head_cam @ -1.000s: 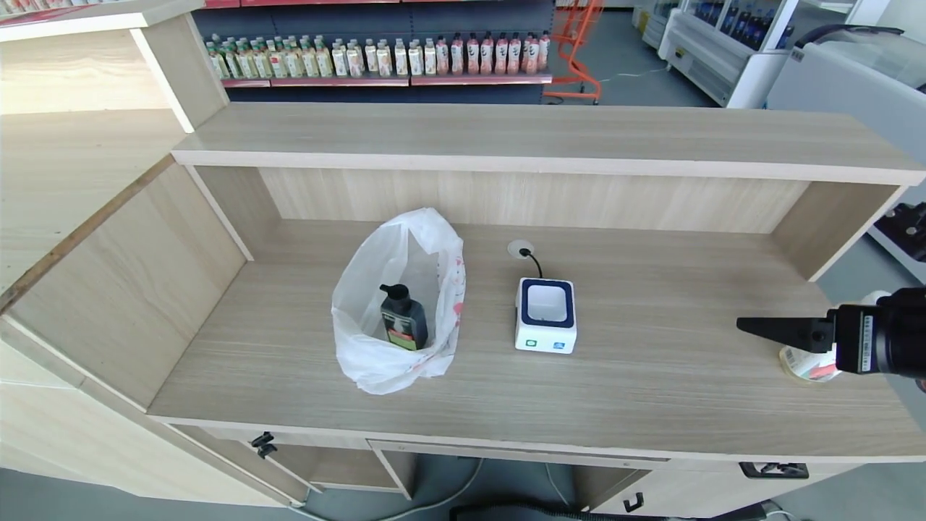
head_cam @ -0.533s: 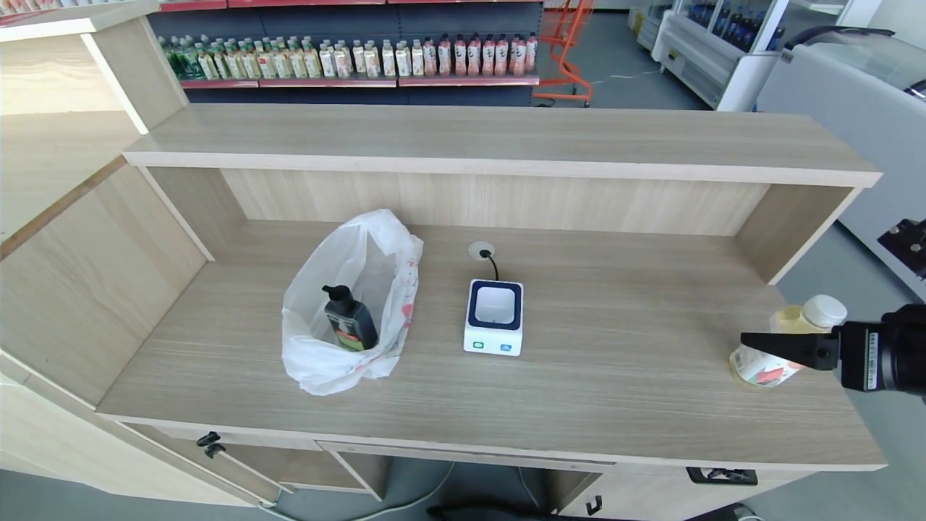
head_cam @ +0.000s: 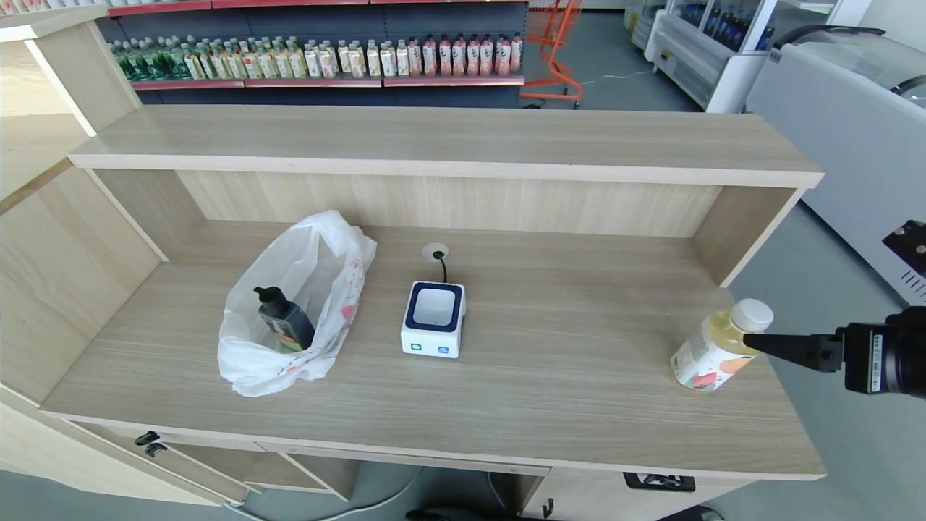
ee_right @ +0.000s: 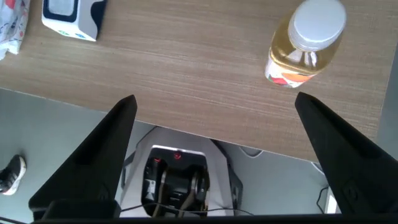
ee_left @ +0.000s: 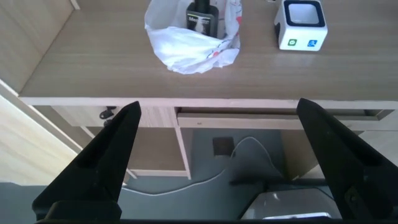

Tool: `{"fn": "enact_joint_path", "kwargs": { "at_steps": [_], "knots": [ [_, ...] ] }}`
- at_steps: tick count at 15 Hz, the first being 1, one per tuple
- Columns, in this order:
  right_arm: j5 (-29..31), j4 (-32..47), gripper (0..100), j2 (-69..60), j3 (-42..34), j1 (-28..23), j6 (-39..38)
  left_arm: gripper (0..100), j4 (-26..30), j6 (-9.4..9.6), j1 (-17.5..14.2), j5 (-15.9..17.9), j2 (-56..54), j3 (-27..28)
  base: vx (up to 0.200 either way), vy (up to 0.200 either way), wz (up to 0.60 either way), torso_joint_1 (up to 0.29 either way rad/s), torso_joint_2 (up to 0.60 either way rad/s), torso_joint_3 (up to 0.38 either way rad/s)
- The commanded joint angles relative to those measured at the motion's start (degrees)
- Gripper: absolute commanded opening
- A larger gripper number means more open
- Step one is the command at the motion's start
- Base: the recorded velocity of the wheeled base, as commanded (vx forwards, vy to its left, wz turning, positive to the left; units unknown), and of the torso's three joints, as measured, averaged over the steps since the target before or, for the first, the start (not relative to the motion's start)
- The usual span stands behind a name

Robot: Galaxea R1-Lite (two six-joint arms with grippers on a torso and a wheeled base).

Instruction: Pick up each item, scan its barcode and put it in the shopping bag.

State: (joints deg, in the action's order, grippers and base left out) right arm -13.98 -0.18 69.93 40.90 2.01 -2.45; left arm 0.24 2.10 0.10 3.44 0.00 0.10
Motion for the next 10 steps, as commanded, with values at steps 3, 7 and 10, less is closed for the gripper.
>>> {"fn": "enact_joint_path", "kwargs": {
  "at_steps": [3,7,10],
  "knots": [
    [0.97,0.01,100,-1.11,-1.79,-0.61,-0.01,100,0.02,-0.25,-0.01,-0.01,0.09,-0.10,0.000,-0.133,0.00,-0.002,0.00,0.000],
    [5.11,0.09,100,-1.37,-2.84,-0.69,0.08,100,0.02,-0.25,-0.01,-0.01,0.00,-0.01,0.000,0.000,0.00,0.000,0.00,0.000],
    [16.36,0.71,100,-0.14,-5.13,-0.87,0.08,100,0.02,-0.25,-0.01,-0.01,0.09,-0.01,0.000,0.000,0.00,0.000,0.00,0.000]
  ]
}}
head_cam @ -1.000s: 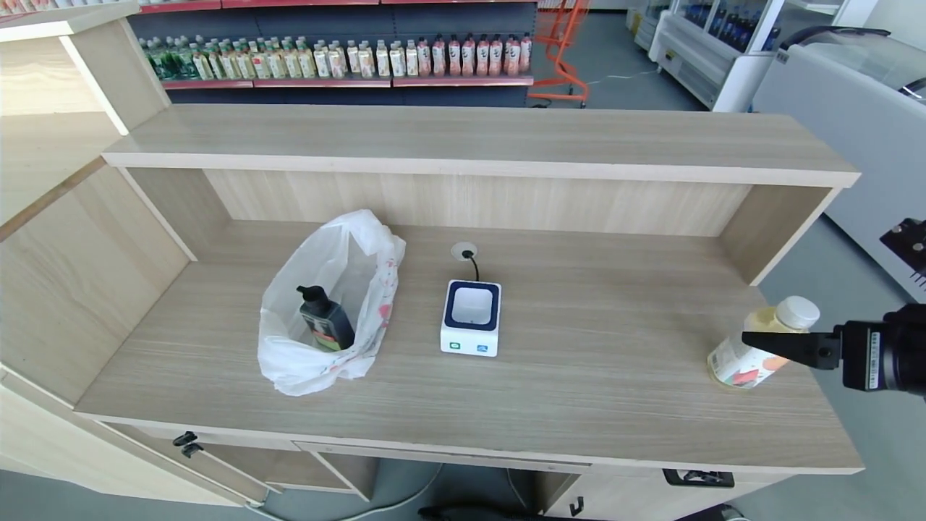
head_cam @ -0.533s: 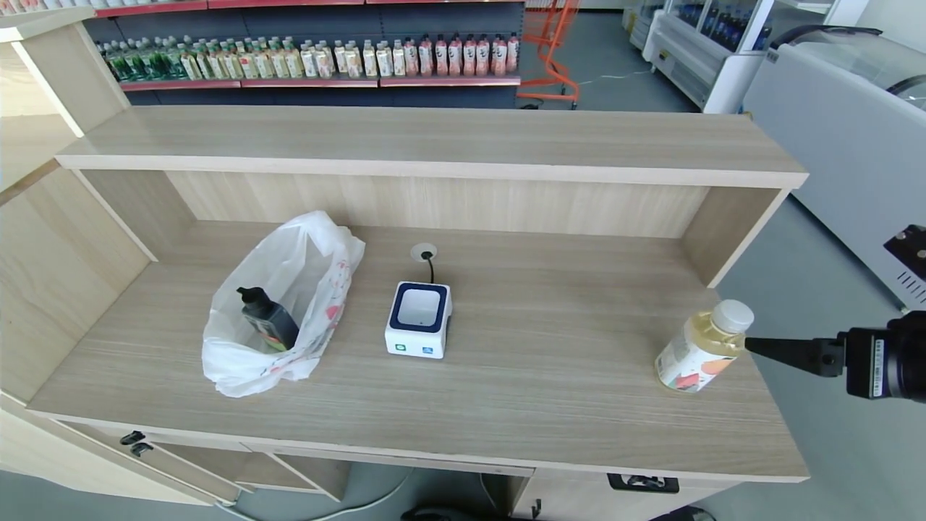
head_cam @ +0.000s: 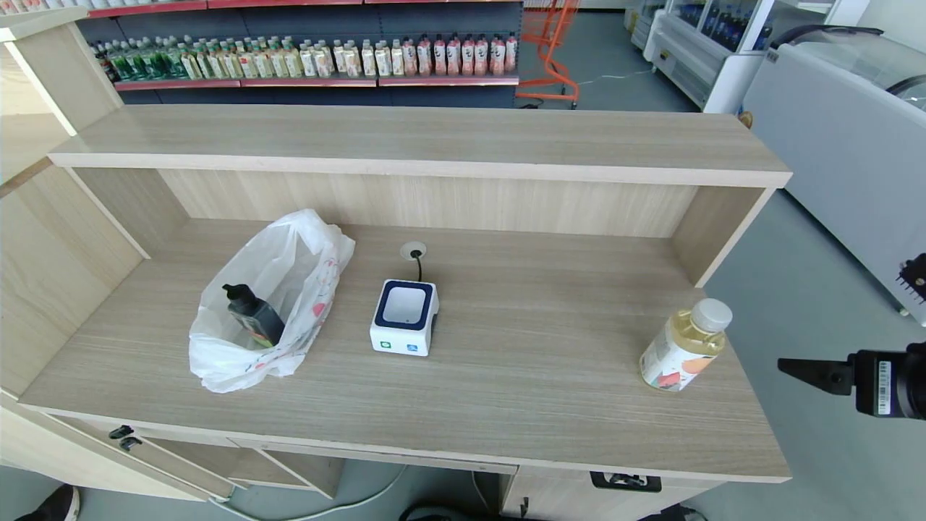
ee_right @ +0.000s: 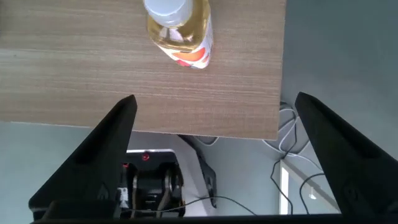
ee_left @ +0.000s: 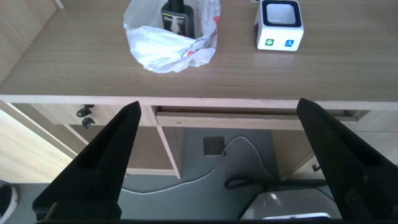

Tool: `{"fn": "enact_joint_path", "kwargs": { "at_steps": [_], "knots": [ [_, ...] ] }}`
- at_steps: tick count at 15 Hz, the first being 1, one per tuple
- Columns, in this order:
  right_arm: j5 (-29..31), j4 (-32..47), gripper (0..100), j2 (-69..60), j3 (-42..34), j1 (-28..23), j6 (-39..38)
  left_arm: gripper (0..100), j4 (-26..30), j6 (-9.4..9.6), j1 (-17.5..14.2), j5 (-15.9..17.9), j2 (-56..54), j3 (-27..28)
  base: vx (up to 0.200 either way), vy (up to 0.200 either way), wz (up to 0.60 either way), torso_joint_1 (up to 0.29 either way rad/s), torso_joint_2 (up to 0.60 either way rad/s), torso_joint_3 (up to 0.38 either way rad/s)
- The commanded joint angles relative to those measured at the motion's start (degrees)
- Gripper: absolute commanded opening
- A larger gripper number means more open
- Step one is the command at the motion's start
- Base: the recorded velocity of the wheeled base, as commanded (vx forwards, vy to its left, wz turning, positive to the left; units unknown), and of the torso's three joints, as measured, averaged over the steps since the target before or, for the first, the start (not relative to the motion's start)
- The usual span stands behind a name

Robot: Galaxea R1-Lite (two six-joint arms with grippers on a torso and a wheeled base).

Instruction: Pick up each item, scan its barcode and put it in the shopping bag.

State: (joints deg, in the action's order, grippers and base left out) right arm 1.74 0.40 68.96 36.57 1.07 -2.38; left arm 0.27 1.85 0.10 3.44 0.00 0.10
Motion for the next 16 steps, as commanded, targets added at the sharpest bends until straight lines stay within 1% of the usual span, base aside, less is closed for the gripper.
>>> {"fn": "enact_joint_path", "kwargs": {
  "at_steps": [1,4,6,7,8,9,10,11,14,15,16],
  "knots": [
    [0.89,0.13,100,1.17,-1.85,-0.02,-0.08,100,0.00,-0.01,-0.01,-0.01,0.09,-0.01,0.000,0.000,0.00,0.000,0.00,0.000],
    [0.98,-0.49,100,2.58,-3.52,-0.02,-0.35,100,0.00,-0.01,-0.01,-0.01,0.09,-0.01,0.000,0.000,0.00,0.000,0.00,0.000],
    [1.25,-3.92,100,5.66,-4.93,0.86,-7.82,100,0.00,-0.01,-0.01,-0.01,0.00,-0.01,0.000,0.000,0.00,0.000,0.00,0.000],
    [3.09,-8.31,100,8.21,-6.78,2.44,-10.19,100,0.00,-0.01,-0.01,-0.01,0.09,-0.01,0.000,0.000,0.00,0.000,0.00,0.000],
    [3.53,-11.65,100,9.26,-8.45,2.62,-10.19,100,0.00,-0.01,-0.01,-0.01,0.09,-0.01,0.000,0.000,0.00,0.000,0.00,0.000],
    [3.62,-19.04,100,11.19,-12.14,3.50,-9.22,100,0.00,-0.01,-0.01,-0.01,0.09,-0.01,0.000,0.000,0.00,0.000,0.00,0.000],
    [3.62,-22.99,100,12.86,-13.63,4.29,-8.61,100,0.00,-0.01,-0.01,-0.01,0.09,-0.01,0.000,0.000,0.00,0.000,0.00,0.000],
    [3.62,-25.63,100,13.92,-14.25,4.55,-8.52,100,0.00,-0.01,-0.01,-0.01,0.09,-0.01,0.000,0.000,0.00,0.000,0.00,0.000],
    [3.88,-31.43,100,18.23,-14.07,7.54,-8.43,100,0.00,-0.01,-0.01,-0.01,0.09,-0.10,0.000,0.000,0.00,0.000,0.00,0.000],
    [4.58,-34.68,100,20.25,-14.07,8.24,-8.35,100,0.00,-0.01,-0.01,-0.01,0.00,-0.01,0.000,0.000,0.00,0.000,0.00,0.000],
    [5.02,-36.09,100,21.21,-14.07,8.68,-8.35,100,0.00,-0.01,-0.01,-0.01,0.09,-0.01,0.000,0.000,0.00,0.000,0.00,0.000]
  ]
}}
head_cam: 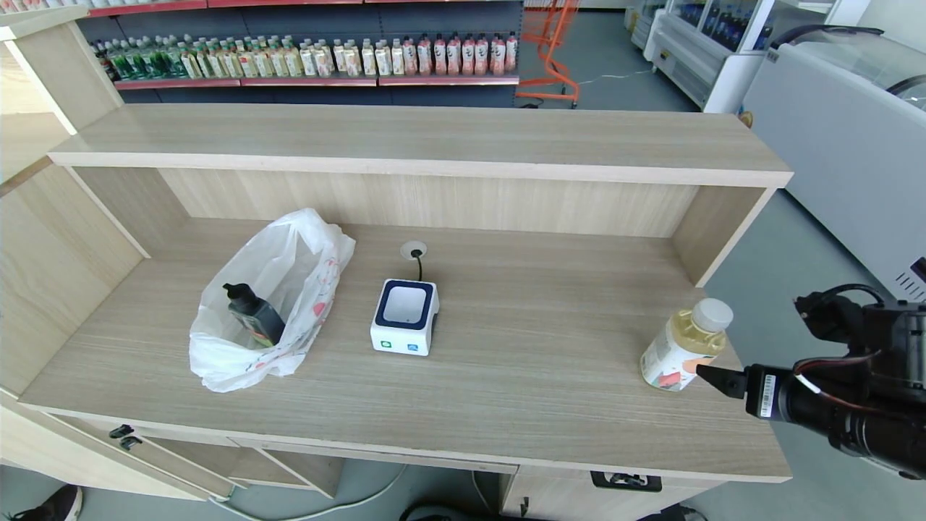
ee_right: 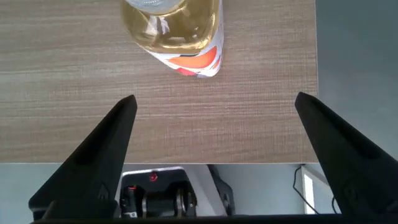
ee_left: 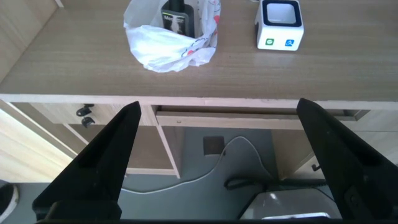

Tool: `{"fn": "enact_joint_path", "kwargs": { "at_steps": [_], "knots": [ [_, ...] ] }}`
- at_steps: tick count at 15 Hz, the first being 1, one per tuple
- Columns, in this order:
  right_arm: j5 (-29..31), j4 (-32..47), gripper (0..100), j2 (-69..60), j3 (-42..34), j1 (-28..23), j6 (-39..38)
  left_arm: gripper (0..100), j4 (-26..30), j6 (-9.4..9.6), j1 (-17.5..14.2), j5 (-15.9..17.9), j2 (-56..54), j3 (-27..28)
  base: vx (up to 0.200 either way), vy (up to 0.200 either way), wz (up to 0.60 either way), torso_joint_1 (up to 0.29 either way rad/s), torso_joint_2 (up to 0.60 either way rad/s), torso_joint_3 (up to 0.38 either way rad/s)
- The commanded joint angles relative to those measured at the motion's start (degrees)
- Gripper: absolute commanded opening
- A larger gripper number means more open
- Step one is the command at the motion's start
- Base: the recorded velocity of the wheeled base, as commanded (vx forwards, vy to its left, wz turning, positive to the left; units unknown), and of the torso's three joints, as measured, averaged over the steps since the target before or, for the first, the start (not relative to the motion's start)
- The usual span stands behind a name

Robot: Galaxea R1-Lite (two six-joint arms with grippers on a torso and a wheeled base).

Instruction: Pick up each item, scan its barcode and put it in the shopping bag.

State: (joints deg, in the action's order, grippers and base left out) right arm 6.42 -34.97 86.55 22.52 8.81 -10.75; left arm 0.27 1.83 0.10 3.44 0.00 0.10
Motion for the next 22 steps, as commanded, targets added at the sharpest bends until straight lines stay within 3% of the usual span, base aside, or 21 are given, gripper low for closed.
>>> {"fn": "enact_joint_path", "kwargs": {
  "at_steps": [1,2,11,22],
  "knots": [
    [0.61,-3.43,100,5.20,-0.02,1.56,0.12,100,0.00,0.02,-0.01,-0.01,0.09,-0.01,0.000,0.000,0.00,0.000,0.00,0.000],
    [1.13,-8.62,100,8.11,-0.46,1.73,2.49,100,0.00,0.02,-0.01,-0.01,0.09,-0.01,0.000,0.000,0.00,0.000,0.00,0.000],
    [1.49,-26.64,100,20.06,-0.19,2.08,10.05,100,0.00,0.02,-0.01,-0.01,0.09,-0.01,0.000,0.000,0.00,0.000,0.00,0.000],
    [1.49,-39.03,100,29.73,3.94,5.07,13.74,100,0.00,0.02,-0.01,-0.01,0.09,-0.01,0.000,0.000,0.00,0.000,0.00,0.000]
  ]
}}
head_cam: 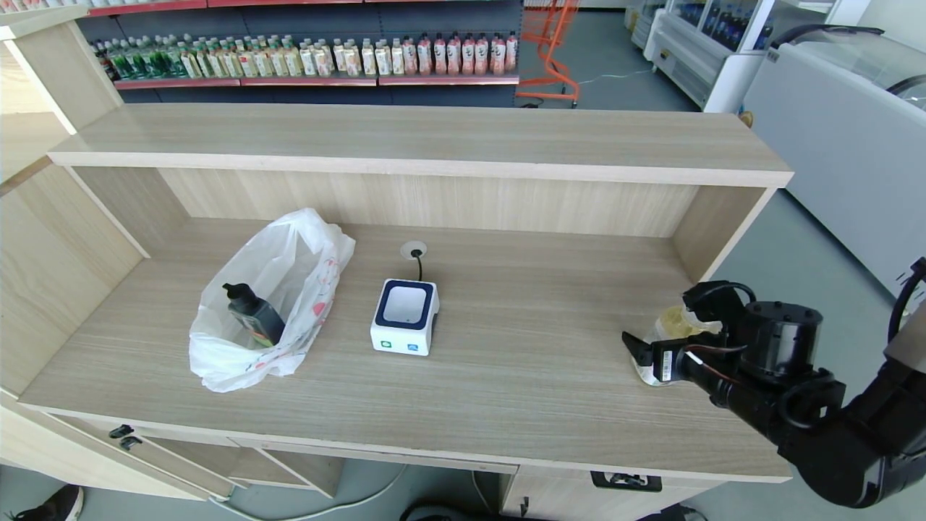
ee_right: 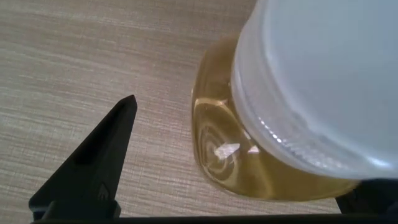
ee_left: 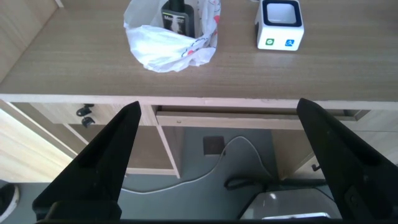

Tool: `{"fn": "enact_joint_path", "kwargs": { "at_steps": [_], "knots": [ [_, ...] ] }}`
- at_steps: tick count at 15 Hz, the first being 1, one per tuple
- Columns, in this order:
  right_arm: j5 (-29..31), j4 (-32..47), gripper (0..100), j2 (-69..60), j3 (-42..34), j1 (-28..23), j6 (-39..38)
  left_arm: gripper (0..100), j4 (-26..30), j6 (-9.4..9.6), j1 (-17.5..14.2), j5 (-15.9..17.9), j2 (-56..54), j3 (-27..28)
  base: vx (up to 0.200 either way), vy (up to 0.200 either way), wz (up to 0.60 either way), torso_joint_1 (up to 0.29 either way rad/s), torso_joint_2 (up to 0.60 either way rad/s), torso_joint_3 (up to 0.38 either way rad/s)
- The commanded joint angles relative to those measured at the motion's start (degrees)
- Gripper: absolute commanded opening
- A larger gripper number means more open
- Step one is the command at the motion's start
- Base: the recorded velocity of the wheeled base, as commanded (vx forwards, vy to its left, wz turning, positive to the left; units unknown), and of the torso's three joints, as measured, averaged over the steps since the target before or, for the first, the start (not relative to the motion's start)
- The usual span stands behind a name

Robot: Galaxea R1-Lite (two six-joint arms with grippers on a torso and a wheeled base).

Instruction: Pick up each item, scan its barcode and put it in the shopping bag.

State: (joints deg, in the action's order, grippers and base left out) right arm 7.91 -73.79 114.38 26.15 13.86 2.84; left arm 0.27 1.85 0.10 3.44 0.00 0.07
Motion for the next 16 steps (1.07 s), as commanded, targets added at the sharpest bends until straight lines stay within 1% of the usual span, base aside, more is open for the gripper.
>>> {"fn": "enact_joint_path", "kwargs": {
  "at_steps": [1,3,4,9,10,12,14,15,16],
  "knots": [
    [-0.09,-1.53,100,2.95,0.57,0.03,0.15,100,0.00,-0.01,-0.01,-0.01,0.09,0.01,0.000,0.000,0.00,0.000,0.00,0.000],
    [-0.09,-2.50,100,3.92,1.27,0.03,0.15,100,0.00,-0.01,-0.01,-0.01,0.00,0.01,0.000,0.000,0.00,0.000,0.00,0.000],
    [-0.09,-3.11,0,4.53,2.24,0.03,0.50,100,0.00,-0.01,-0.01,-0.01,0.09,0.01,0.000,0.000,0.00,0.000,0.00,0.000],
    [0.00,-3.20,0,6.11,5.23,0.03,2.52,100,0.00,-0.01,-0.01,-0.01,0.09,-0.07,0.000,0.000,0.00,0.000,0.00,0.000],
    [0.00,-3.20,0,6.11,5.40,-0.06,2.70,100,0.00,-0.01,-0.01,-0.01,0.00,0.01,0.000,0.000,0.00,0.000,0.00,0.000],
    [0.00,-3.20,0,5.94,4.96,-0.76,6.12,100,0.00,-0.01,-0.01,-0.01,0.09,0.01,0.000,0.000,0.00,0.000,0.00,0.000],
    [-0.27,-3.11,0,5.50,5.14,-1.29,6.74,100,0.00,-0.01,-0.01,-0.01,0.09,-0.07,0.000,0.000,0.00,0.000,0.00,0.000],
    [-1.23,-3.03,0,4.97,5.49,-1.29,6.48,100,0.00,-0.01,-0.01,-0.01,0.09,0.01,0.000,0.000,0.00,0.000,0.00,0.000],
    [-4.75,-2.41,0,2.07,5.49,-1.29,4.89,100,0.00,-0.01,-0.01,-0.01,0.09,0.01,0.000,0.000,0.00,0.000,0.00,0.000]
  ]
}}
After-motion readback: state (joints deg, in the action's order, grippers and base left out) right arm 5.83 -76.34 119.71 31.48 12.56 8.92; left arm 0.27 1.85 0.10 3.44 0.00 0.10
